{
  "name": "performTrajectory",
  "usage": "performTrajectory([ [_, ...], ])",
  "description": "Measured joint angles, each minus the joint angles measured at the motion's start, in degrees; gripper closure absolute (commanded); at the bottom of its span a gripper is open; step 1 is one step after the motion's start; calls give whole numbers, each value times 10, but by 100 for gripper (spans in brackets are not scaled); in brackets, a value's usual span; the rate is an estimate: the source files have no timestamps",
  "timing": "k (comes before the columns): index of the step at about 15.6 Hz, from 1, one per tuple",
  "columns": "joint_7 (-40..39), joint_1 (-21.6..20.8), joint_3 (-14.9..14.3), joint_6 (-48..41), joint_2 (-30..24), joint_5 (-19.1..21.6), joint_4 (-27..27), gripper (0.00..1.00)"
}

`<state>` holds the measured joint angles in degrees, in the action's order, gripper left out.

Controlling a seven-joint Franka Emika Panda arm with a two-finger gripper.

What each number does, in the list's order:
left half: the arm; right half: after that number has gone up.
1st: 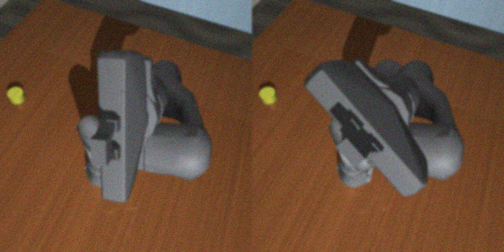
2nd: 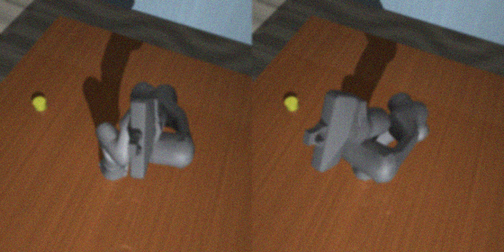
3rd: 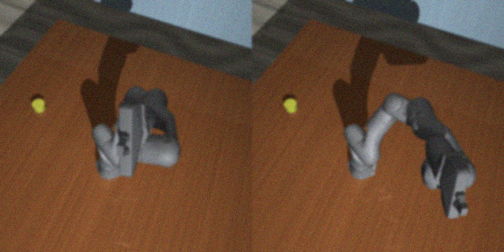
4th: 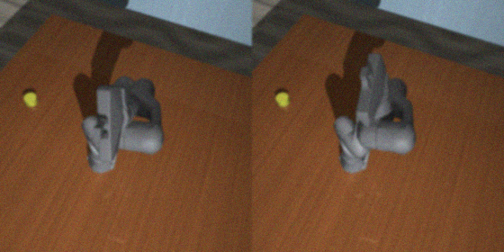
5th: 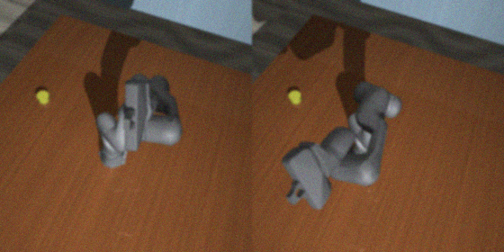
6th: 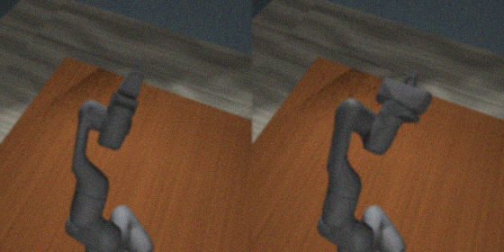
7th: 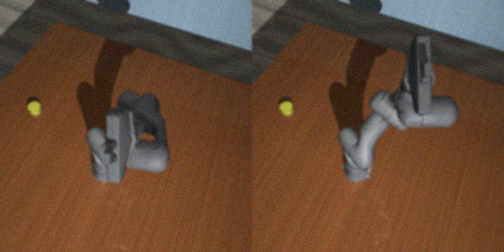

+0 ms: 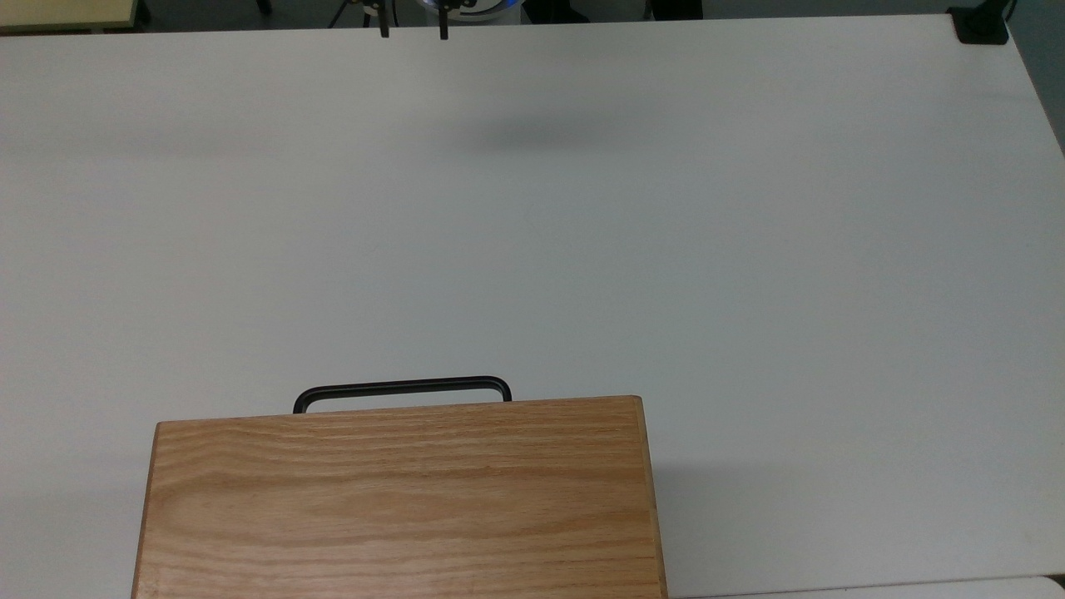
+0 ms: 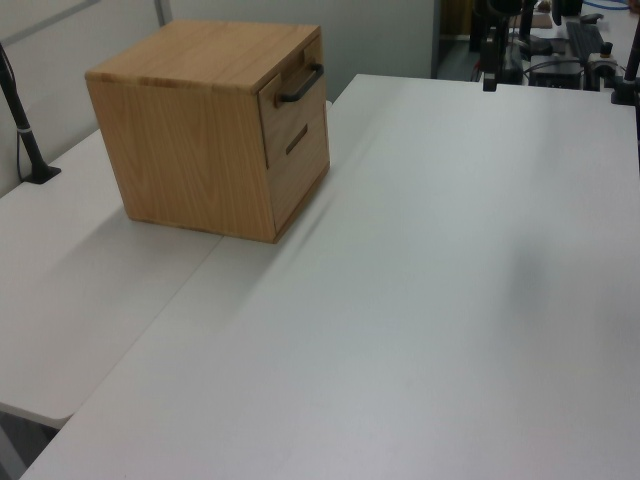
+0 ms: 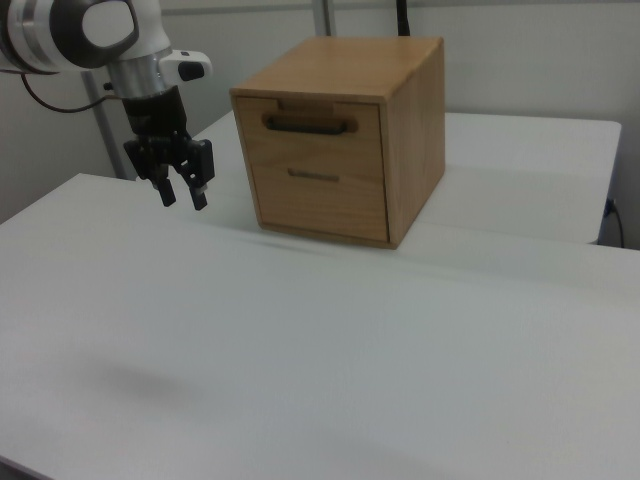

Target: Close the drawer by sliding it

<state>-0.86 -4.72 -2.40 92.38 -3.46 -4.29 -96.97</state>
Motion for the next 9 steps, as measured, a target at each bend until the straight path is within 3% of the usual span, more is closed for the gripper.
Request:
performTrajectory([
  [9,1,2,-1,6,0,0,0,0],
])
